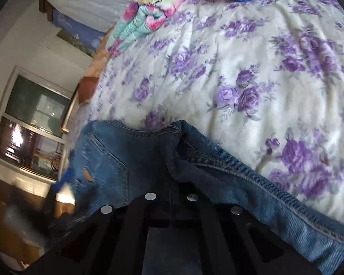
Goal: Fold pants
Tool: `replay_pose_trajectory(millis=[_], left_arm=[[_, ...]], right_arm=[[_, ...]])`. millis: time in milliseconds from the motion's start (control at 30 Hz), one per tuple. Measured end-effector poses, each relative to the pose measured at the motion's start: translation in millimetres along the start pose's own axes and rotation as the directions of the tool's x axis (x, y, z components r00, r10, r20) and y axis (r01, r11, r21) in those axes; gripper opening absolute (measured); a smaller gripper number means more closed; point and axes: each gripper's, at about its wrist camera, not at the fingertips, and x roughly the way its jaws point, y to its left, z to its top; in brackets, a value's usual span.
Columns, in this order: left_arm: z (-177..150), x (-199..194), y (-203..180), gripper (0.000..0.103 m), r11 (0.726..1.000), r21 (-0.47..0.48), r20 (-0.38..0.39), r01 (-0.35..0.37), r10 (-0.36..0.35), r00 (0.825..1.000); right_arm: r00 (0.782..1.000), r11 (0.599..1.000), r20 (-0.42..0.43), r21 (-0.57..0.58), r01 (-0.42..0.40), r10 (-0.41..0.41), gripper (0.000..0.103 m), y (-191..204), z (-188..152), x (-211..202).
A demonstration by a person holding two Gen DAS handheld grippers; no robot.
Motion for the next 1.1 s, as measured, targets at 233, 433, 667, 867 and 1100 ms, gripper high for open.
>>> replay_pose_trajectory(millis=[233, 433, 667, 867, 1100], left_arm=[[12, -44, -6, 0.099, 0.995, -0.010, 0.114, 0.095, -0.093, 0.989], [18, -69, -34, 0.099, 0.960, -0.008, 0.177, 0.281, -0.276, 0.945], [18, -28, -73, 0.099, 0.960, 0.034, 0.079, 0.279, -0.281, 0.957], [0, -6, -83, 0.099, 0.976, 0.077, 0.039, 0.202, -0.206, 0.978], [-2, -9, -80, 0.098, 0.974, 0.074, 0.057, 0.216, -0.220, 0.974]], right_arm=[[0.849, 0.965, 0.491, -0.058, 0.254, -0.194, 0.062, 19, -91, -170], [0.663, 0.868, 0.565, 0.386, 0.314, -0.491, 0.064, -74, -209, -296], [0.666, 0.784, 0.538, 0.609, 0.116, -0.516, 0.057, -163, -253, -323], [0.618, 0.766, 0.532, 0.616, 0.187, -0.579, 0.025, -164, -226, -295], [0.529, 0.828, 0.651, 0.314, 0.466, -0.544, 0.018, -42, -190, -291]])
